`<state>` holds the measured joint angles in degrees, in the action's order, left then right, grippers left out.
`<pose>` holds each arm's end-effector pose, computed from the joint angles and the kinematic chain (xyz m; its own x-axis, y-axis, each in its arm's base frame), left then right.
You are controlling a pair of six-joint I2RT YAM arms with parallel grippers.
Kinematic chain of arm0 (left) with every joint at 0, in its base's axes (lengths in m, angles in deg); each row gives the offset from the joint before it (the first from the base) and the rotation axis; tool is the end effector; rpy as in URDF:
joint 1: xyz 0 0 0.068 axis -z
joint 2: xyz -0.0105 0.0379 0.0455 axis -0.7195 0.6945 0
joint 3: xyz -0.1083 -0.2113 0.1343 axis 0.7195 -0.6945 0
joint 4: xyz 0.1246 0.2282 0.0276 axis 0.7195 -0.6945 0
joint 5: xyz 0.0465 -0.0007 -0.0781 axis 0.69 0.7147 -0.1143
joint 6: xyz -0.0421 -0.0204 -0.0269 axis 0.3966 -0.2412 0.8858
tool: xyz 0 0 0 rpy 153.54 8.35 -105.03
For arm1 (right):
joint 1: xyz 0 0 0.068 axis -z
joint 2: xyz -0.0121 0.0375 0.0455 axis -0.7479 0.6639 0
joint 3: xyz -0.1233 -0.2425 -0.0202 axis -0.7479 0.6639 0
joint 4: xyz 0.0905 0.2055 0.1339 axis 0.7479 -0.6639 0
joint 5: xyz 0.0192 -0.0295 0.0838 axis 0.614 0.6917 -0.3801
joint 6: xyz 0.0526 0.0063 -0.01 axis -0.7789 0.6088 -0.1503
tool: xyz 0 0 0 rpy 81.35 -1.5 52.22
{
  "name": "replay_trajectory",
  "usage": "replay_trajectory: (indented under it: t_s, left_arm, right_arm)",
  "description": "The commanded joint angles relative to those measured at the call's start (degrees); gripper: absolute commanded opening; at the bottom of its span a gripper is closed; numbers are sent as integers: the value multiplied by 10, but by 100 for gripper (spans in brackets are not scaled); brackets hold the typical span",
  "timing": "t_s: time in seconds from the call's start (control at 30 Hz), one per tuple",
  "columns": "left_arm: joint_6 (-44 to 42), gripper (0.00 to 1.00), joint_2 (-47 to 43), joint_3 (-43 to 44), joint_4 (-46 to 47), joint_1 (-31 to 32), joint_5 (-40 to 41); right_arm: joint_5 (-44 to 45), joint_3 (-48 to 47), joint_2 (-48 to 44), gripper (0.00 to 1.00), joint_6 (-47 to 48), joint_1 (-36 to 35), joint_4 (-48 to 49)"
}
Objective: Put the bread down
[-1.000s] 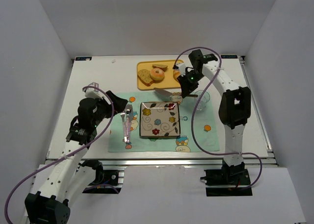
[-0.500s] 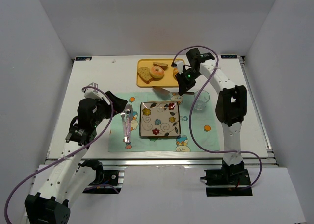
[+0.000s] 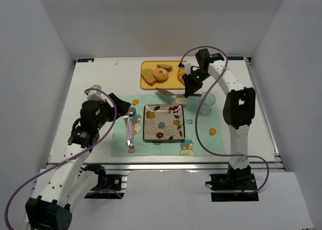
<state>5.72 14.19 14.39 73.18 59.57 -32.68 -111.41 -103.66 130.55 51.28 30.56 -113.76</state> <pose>0.1778 -0.0466 0.2848 -0.5005 -0.5124 -0.6978 0.0169 0.8001 -0.5997 0.4300 0.1576 0.2494 -0.6248 -0.6131 -0.4834 -0.7764 0.5533 0.3018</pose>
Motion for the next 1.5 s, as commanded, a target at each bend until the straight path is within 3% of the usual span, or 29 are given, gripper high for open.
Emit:
replay_trajectory:
  t_s: [0.0,0.9,1.03,1.47]
  left_arm:
    - [1,98,-2,21,3,-2,-3]
    - [0,98,33,48,3,-2,-11]
    - [3,98,28,43,4,-3,-10]
    - [7,98,25,46,-2,-2,-11]
  right_arm:
    - [-6,-33,-9,0,-18,1,23]
    - [108,-87,67,0,-108,1,96]
    - [121,-35,26,0,-125,6,161]
    - [68,7,10,0,-147,7,237]
